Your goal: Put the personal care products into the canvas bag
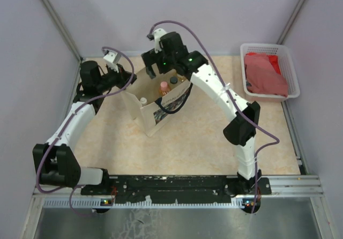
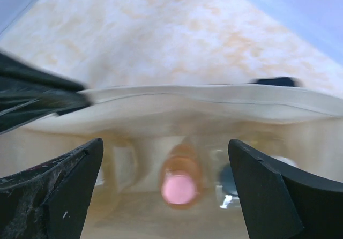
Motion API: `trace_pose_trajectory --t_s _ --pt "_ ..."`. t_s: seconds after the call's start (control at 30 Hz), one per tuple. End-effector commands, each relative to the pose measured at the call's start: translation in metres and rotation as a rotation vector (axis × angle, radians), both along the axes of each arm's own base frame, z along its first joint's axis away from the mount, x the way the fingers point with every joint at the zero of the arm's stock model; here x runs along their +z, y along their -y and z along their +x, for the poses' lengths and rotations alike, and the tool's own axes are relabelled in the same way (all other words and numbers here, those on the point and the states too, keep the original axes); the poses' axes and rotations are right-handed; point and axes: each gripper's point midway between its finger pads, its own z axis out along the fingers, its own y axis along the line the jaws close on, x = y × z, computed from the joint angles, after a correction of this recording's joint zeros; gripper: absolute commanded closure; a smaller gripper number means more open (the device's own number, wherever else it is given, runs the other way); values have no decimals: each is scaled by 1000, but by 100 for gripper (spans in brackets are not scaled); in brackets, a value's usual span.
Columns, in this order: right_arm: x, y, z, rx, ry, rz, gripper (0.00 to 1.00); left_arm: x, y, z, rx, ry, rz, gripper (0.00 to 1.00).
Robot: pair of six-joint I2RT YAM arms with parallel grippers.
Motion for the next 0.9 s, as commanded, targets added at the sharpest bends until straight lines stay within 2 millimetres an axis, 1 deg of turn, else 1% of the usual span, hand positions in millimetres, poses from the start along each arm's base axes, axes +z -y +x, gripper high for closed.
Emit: trace_pose_trajectory --t_s 0.0,0.03,0.07,0.1,0.13,0.23,0.3,0.37,0.4,0.43,0.53,0.6,0.67,0.73,0.87 --pt "90 80 36 -224 173 78 1 30 -4 12 20 94 7 100" --pt "93 96 45 -267 185 72 1 30 -4 13 23 95 8 100" --pt "96 111 53 -307 197 69 1 30 -5 15 28 93 10 96" --pt "101 127 59 -348 214 70 1 31 -6 17 35 96 9 90" --pt "102 139 65 -377 223 69 1 32 -7 19 43 98 10 79" --pt "106 176 83 -459 251 83 1 38 -9 26 66 111 11 37" --pt "107 204 98 -521 269 98 1 43 -11 31 83 122 11 16" --pt "102 227 109 -570 261 117 1 49 -14 36 105 136 10 2" --pt "97 238 115 -591 251 126 1 52 -16 39 121 142 10 0" --pt "92 252 121 -623 240 132 1 54 -19 43 142 149 11 0" --pt "73 285 133 -692 219 128 1 59 -30 54 214 154 11 0" --pt "55 301 141 -728 201 97 1 55 -39 65 261 115 10 0" --pt "40 312 147 -756 186 52 1 46 -51 76 317 58 9 0" --pt "29 318 152 -770 173 24 1 42 -62 87 373 21 5 0" --pt "17 324 163 -775 155 38 1 37 -92 106 520 -25 20 0"
